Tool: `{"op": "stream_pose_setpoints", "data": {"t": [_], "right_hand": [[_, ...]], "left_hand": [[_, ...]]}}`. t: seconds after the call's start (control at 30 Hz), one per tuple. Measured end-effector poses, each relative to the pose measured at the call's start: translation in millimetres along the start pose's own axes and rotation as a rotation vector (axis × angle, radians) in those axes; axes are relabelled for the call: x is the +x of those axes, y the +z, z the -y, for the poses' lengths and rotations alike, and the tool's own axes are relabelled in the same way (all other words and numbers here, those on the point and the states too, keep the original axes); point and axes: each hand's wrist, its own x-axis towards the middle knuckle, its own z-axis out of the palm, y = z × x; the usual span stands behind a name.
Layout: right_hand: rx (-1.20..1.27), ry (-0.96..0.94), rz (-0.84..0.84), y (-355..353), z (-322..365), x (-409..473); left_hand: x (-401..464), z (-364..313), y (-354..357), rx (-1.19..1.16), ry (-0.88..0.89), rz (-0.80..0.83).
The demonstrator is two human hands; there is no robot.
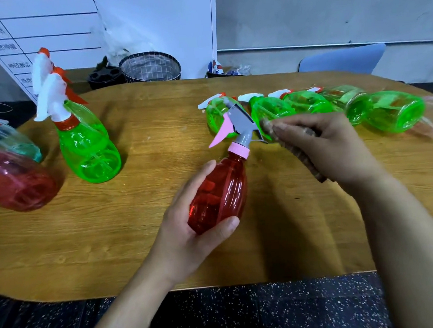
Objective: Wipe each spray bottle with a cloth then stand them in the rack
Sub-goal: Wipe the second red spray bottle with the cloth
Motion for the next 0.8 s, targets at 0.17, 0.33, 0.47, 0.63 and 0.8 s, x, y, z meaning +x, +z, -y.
{"op": "stream_pose_setpoints", "data": {"t": [0.17, 0.33, 0.47, 0.63, 0.8], "right_hand": [[0.046, -0.161, -0.109, 21.8, 8.7, 2.7], [-0.170, -0.104, 0.032, 13.4, 3.2, 0.5], [-0.311, -0.339, -0.345, 8.3, 13.7, 0.4], [-0.353, -0.481, -0.336, 17.4, 31.0, -0.8], [-0.413, -0.424, -0.376, 26.4, 25.7, 1.3]], "left_hand": [[-1.8, -0.2, 0.7, 0.071, 0.045, 0.014], [-1.9, 1.4, -1.8, -0.012, -0.013, -0.051], [-3.6, -1.5, 0.2, 0.131, 0.064, -0.016], [-4.5, -3.3, 1.3, 0.194, 0.083, 0.004], [-5.5, -3.0, 0.7, 0.191, 0.070, 0.020]]}}
